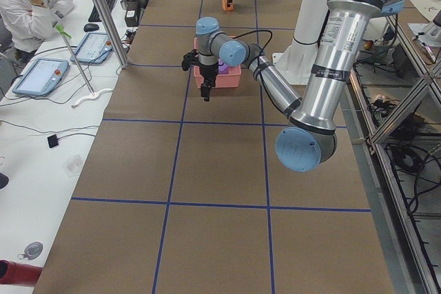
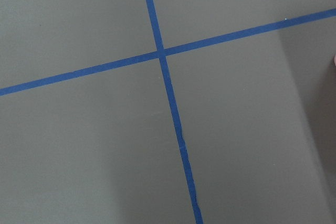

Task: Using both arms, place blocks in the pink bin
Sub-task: 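Carry the orange cube with the right gripper into the bin and release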

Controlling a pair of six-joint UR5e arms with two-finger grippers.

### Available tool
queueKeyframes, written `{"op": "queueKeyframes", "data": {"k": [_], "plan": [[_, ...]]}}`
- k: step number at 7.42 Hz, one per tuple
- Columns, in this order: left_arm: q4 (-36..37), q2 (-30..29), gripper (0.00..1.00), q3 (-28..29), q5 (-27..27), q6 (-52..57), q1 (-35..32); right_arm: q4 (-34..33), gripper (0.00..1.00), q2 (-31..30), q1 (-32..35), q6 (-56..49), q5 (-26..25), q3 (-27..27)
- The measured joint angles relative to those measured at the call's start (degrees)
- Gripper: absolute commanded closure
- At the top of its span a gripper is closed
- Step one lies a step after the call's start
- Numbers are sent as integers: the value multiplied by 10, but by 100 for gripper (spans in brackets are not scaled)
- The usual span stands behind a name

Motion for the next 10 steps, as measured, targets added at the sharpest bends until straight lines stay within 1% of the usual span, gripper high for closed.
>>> {"op": "queueKeyframes", "data": {"k": [1,3,4,5,6,7,8,9,10], "plan": [[0,0,0,0,0,-1,0,-71,100,44,15,0,15,20],[0,0,0,1,-1,-2,0,-272,100,174,36,11,29,69],[0,0,0,2,-1,-2,0,-344,100,240,35,43,31,79],[0,0,0,4,-1,-3,0,-387,100,296,25,90,31,82],[0,2,0,4,-1,-4,0,-408,98,344,4,152,30,81],[-1,6,0,3,-1,-4,0,-418,85,388,-25,217,24,74],[-1,8,0,2,0,-3,0,-422,46,430,-57,272,5,60],[-1,8,0,3,0,-3,-1,-423,2,473,-93,325,-29,36],[-1,9,0,3,0,-3,-1,-423,1,505,-126,362,-63,15]]}}
